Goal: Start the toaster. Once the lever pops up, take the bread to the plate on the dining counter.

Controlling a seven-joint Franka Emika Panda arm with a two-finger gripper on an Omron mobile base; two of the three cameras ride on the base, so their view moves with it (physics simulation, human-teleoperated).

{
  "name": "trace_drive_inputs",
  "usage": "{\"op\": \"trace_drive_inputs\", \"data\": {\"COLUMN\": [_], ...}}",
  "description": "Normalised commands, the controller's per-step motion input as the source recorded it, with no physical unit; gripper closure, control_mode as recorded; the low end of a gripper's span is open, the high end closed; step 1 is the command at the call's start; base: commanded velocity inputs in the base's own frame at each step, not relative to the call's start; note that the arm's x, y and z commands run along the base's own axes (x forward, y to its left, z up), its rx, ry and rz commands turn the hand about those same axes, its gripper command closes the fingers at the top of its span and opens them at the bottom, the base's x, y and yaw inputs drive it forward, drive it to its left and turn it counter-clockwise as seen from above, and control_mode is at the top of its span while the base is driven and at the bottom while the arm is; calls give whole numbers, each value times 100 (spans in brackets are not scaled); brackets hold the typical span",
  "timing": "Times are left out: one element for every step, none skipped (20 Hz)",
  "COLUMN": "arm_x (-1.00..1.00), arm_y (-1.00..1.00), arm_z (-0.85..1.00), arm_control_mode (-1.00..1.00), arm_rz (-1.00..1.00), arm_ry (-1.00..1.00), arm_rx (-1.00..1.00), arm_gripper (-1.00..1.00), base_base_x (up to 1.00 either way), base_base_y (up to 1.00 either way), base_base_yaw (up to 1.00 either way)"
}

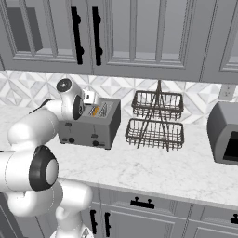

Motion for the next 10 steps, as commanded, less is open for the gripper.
{"op": "trace_drive_inputs", "data": {"arm_x": [0,0,0,0,0,0,0,0,0,0], "arm_y": [0,0,0,0,0,0,0,0,0,0], "arm_z": [0,0,0,0,0,0,0,0,0,0], "arm_control_mode": [-100,-100,-100,-100,-100,-100,-100,-100,-100,-100], "arm_rz": [0,0,0,0,0,0,0,0,0,0], "arm_ry": [0,0,0,0,0,0,0,0,0,0], "arm_rx": [0,0,0,0,0,0,0,0,0,0], "arm_gripper": [-100,-100,-100,-100,-100,-100,-100,-100,-100,-100], "base_base_x": [0,0,0,0,0,0,0,0,0,0], "base_base_y": [0,0,0,0,0,0,0,0,0,0], "base_base_yaw": [0,0,0,0,0,0,0,0,0,0]}}
